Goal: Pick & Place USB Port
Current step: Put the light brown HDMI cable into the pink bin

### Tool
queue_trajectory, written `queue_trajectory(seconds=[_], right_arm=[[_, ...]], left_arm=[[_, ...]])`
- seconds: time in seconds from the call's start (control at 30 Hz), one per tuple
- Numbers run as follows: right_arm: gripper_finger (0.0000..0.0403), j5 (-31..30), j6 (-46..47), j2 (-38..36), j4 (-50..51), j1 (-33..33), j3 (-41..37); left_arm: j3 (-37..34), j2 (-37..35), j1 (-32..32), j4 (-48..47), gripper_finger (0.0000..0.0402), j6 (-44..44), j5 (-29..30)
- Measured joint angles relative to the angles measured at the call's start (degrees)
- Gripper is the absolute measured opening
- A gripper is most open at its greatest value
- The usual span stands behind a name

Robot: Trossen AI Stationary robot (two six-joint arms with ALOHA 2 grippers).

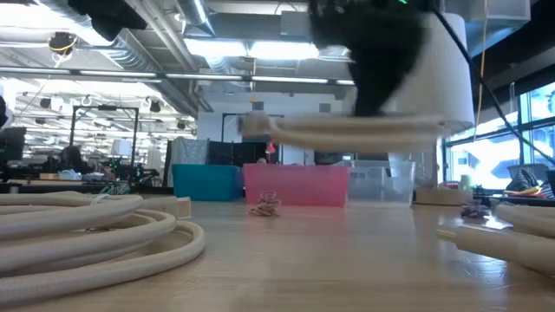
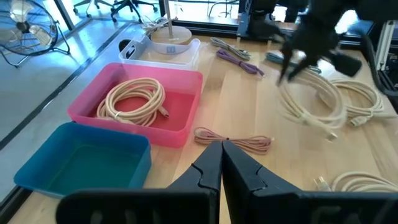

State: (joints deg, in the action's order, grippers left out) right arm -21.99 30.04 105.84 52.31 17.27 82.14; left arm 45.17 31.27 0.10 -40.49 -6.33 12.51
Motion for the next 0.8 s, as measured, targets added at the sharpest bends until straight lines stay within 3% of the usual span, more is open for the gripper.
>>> queue_trajectory(seconds=[0.2, 0.4, 0.6, 0.8], right_arm=[[0.0016, -3.36, -16.69, -0.17, 0.34, -10.61, 9.35], [0.0016, -3.53, -25.66, -0.17, 0.28, -24.33, 15.31], [0.0016, 3.66, -30.2, -0.17, -5.71, -36.44, 15.94], [0.0016, 3.85, -30.43, 1.72, -8.57, -42.49, 16.03]], left_arm=[[0.0, 0.02, 0.0, -0.04, 0.0004, -0.03, -0.04], [-0.02, 0.01, 0.0, -0.16, 0.0004, -0.37, -0.07], [0.0, 0.0, 0.0, -0.22, 0.0004, 0.56, -0.09], [-0.01, 0.02, 0.0, -0.23, 0.0004, 1.56, -0.11]])
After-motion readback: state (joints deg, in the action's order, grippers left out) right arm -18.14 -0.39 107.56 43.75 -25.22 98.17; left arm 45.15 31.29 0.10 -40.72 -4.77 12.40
